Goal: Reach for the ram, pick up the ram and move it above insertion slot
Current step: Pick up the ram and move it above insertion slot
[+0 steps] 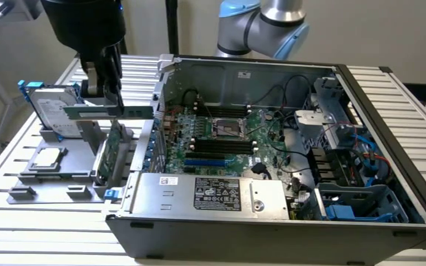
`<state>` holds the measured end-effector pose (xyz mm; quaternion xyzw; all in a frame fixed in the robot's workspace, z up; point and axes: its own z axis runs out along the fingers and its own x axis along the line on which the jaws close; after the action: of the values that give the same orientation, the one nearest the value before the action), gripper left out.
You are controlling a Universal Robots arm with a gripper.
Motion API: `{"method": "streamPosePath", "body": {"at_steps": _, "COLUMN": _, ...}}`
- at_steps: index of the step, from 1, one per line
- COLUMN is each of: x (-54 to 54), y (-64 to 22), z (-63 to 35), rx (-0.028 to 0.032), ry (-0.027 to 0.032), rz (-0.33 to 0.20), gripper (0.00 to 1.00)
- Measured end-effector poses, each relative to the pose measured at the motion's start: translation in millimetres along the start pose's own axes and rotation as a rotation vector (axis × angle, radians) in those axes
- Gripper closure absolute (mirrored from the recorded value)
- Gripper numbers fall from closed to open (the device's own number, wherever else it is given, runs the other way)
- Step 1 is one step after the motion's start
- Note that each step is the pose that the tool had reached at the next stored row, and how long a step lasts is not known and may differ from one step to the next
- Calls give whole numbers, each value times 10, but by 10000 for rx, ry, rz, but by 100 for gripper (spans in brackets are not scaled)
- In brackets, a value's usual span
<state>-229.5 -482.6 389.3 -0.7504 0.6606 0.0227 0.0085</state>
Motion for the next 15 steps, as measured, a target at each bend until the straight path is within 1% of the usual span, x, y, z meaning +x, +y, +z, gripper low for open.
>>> {"method": "streamPosePath", "body": {"at_steps": 8, "x": -64, "y": -235, "z": -4, "rx": 0, "ry": -1, "rz": 0, "gripper": 86}}
{"method": "streamPosePath", "body": {"at_steps": 15, "x": -147, "y": -425, "z": -4, "rx": 0, "ry": 0, "rz": 0, "gripper": 86}}
